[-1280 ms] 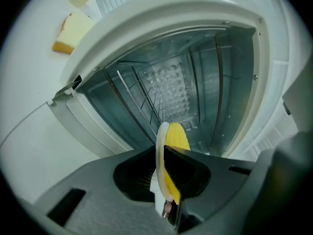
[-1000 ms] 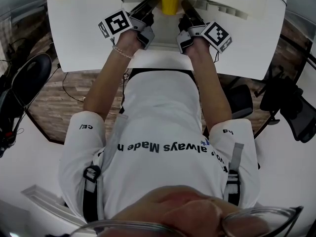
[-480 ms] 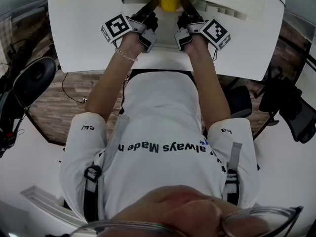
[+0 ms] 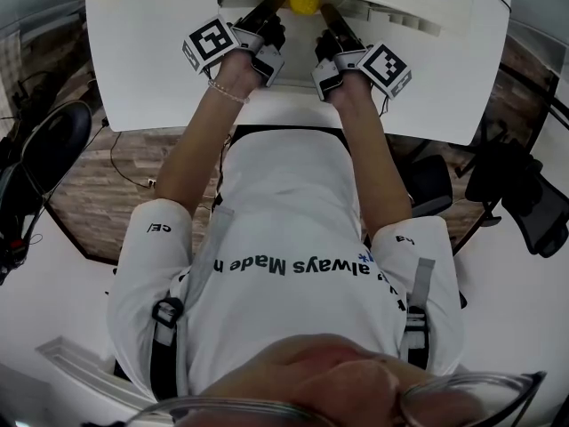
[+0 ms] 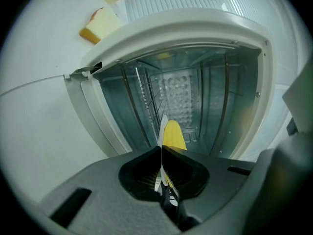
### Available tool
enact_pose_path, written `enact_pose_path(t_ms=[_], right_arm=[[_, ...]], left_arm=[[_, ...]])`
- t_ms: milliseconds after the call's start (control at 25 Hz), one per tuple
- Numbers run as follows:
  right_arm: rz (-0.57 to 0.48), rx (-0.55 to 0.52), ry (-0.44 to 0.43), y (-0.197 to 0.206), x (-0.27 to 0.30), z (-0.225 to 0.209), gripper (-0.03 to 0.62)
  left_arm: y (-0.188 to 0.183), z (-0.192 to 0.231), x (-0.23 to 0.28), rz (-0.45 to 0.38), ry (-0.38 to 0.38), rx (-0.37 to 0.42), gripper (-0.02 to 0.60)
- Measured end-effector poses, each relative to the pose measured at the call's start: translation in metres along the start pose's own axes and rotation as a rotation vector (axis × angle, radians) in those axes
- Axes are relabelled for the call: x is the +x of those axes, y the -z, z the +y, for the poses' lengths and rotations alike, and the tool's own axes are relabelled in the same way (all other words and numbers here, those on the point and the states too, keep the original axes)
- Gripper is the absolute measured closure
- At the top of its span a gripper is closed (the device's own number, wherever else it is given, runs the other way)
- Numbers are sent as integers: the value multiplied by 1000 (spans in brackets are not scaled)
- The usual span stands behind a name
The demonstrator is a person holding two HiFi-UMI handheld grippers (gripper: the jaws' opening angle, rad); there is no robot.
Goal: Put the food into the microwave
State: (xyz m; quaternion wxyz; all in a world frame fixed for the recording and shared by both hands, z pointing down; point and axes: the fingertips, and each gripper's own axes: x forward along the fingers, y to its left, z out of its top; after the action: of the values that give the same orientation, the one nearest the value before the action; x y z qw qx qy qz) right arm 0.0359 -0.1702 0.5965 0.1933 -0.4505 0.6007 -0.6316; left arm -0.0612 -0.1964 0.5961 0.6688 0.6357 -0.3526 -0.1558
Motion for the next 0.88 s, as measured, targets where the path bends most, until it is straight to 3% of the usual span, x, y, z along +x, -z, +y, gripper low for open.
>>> enact_pose_path(t_ms=[320, 880], right_arm=[[-24, 114, -32, -7, 7, -2, 572], [-83, 151, -16, -21, 26, 2, 576]], left_arm=[[-4, -5, 6, -7, 42, 1, 563], [-15, -3, 16, -17, -7, 25, 563]])
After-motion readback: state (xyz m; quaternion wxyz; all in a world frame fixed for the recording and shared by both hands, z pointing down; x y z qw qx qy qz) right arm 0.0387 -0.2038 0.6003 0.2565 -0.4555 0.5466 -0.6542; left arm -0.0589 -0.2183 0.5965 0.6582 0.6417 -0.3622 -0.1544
